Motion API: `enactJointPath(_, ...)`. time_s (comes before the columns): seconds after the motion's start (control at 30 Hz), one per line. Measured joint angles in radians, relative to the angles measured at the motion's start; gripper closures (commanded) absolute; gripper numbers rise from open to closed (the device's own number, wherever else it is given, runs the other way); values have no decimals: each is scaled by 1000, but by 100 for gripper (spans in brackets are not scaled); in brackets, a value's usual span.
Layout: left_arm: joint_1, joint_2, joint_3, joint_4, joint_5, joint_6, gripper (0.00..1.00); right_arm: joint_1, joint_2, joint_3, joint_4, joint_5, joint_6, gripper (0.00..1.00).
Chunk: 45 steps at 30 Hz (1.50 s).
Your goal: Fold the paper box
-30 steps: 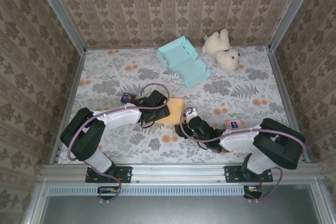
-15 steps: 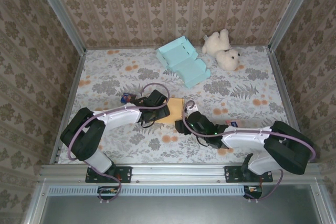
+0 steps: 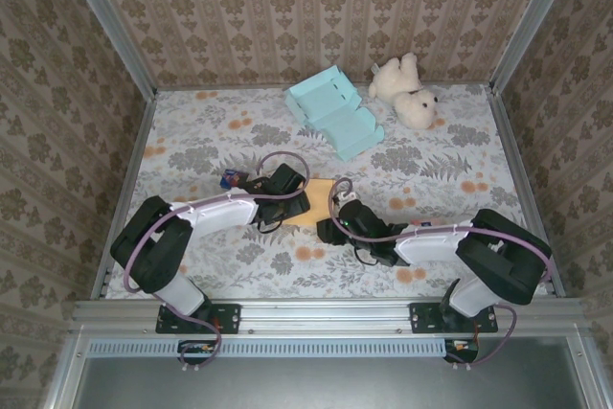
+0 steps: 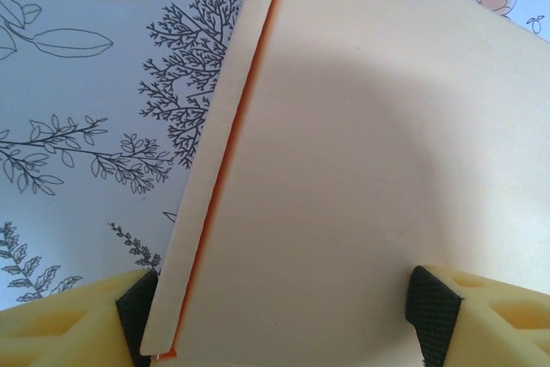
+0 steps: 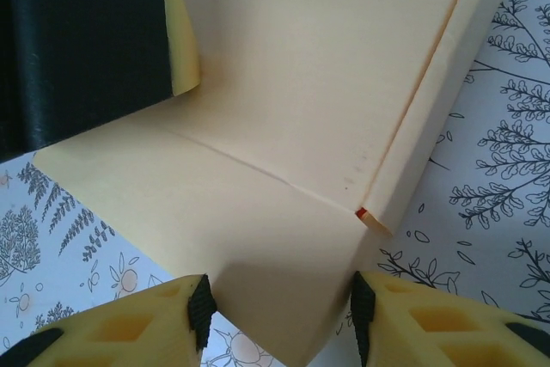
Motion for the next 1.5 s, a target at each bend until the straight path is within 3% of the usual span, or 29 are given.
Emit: enactJointPath(1.5, 1, 14, 6, 31, -12, 7, 24, 8, 40, 0, 39, 81, -82, 52)
